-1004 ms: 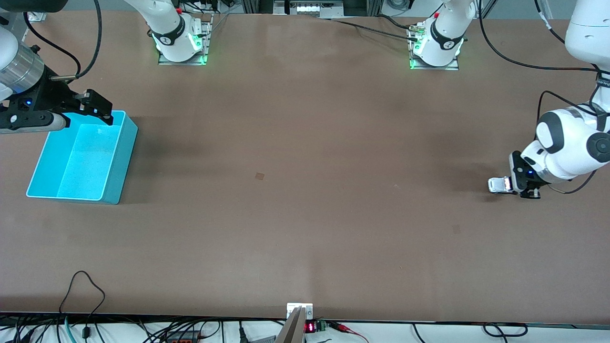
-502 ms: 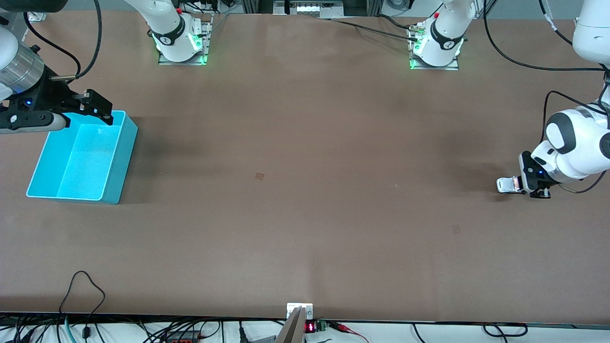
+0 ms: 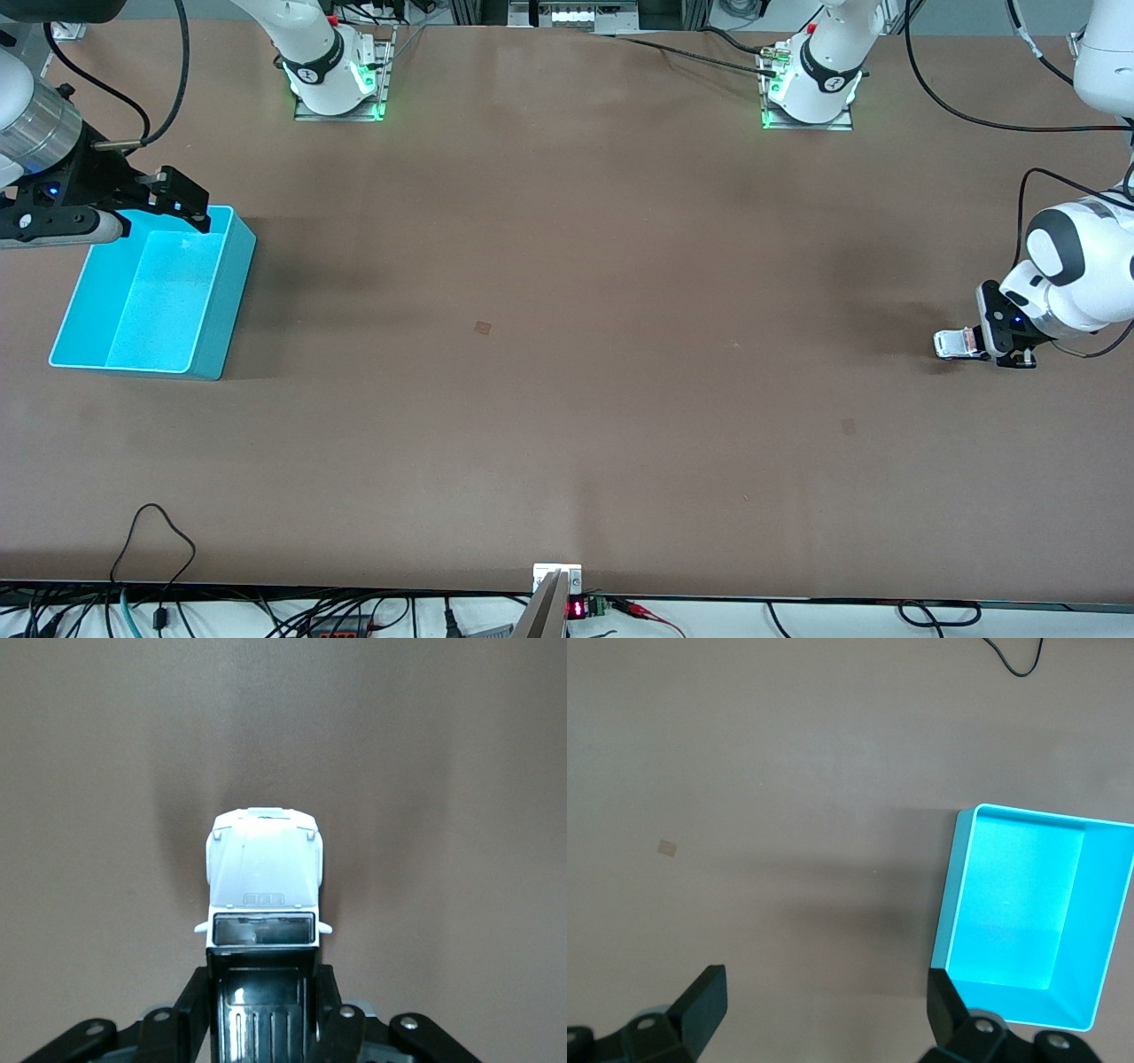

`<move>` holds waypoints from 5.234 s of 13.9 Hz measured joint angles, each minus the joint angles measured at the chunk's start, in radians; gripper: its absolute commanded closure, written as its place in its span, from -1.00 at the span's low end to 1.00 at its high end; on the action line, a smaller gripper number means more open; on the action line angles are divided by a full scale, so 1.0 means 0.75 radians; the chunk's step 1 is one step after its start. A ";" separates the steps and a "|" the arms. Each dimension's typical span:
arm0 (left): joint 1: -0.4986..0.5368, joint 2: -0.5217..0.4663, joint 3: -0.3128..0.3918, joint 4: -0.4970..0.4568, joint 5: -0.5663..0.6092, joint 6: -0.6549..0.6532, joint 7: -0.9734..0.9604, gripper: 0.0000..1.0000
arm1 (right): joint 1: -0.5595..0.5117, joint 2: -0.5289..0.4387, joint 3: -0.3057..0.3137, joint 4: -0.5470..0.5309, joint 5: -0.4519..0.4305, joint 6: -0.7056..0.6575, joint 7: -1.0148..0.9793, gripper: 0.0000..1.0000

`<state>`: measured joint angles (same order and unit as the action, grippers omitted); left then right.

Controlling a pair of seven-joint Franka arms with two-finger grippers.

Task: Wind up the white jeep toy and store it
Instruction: 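Pull the jeep backward along the table with the left gripper, then release the jeep so it rolls toward the cyan bin, then raise the left gripper away while the jeep rolls across the table, then reach the right gripper to the rolling jeep and grasp it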

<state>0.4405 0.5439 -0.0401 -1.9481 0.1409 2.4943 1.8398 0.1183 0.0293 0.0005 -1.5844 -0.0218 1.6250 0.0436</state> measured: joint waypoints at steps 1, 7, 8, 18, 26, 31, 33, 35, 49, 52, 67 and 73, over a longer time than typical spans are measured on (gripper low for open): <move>0.000 0.006 -0.003 0.000 0.000 -0.025 0.009 -1.00 | 0.000 0.000 0.000 0.000 0.000 0.000 0.000 -1.00; -0.007 0.042 -0.076 0.195 0.000 -0.377 0.009 -1.00 | 0.000 0.000 0.000 0.000 0.000 0.000 0.000 -1.00; -0.008 0.038 -0.091 0.233 0.000 -0.438 -0.009 -1.00 | 0.000 0.000 0.000 0.000 0.000 0.000 0.000 -1.00; -0.039 -0.081 -0.297 0.454 0.000 -1.010 -0.732 -1.00 | 0.000 0.000 0.000 0.000 0.000 0.000 0.000 -1.00; -0.306 -0.212 -0.282 0.709 0.000 -1.371 -1.465 -1.00 | 0.000 0.000 0.000 0.000 0.000 0.000 0.000 -1.00; -0.553 -0.370 -0.112 0.665 -0.035 -1.293 -2.130 -1.00 | 0.000 0.000 0.000 0.000 0.000 0.000 0.000 -1.00; -0.592 -0.481 -0.068 0.545 -0.043 -1.149 -2.352 -1.00 | 0.000 0.000 -0.001 0.000 0.000 0.000 0.000 -1.00; -0.609 -0.579 -0.018 0.458 -0.088 -1.089 -2.413 -1.00 | 0.000 0.000 0.000 0.000 0.000 0.000 0.000 -1.00; -0.623 -0.875 0.071 0.231 -0.179 -1.177 -2.287 -1.00 | -0.027 0.031 -0.027 -0.014 -0.003 0.001 0.003 -1.00; -0.623 -0.877 0.070 0.259 -0.179 -1.183 -2.284 -1.00 | -0.043 0.104 -0.028 -0.019 -0.003 0.005 -0.064 -1.00; -0.624 -0.871 0.069 0.277 -0.179 -1.182 -2.282 -1.00 | -0.077 0.561 -0.009 -0.058 -0.002 0.440 -1.828 -1.00; -0.624 -0.870 0.069 0.278 -0.179 -1.182 -2.282 -1.00 | 0.034 0.585 -0.002 -0.341 -0.002 0.892 -1.983 -1.00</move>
<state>-0.0275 -0.1085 0.0119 -1.7394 0.0063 1.6077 0.1280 0.1438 0.4679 -0.0012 -1.8404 -0.0236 2.2941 -1.4436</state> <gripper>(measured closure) 0.000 0.000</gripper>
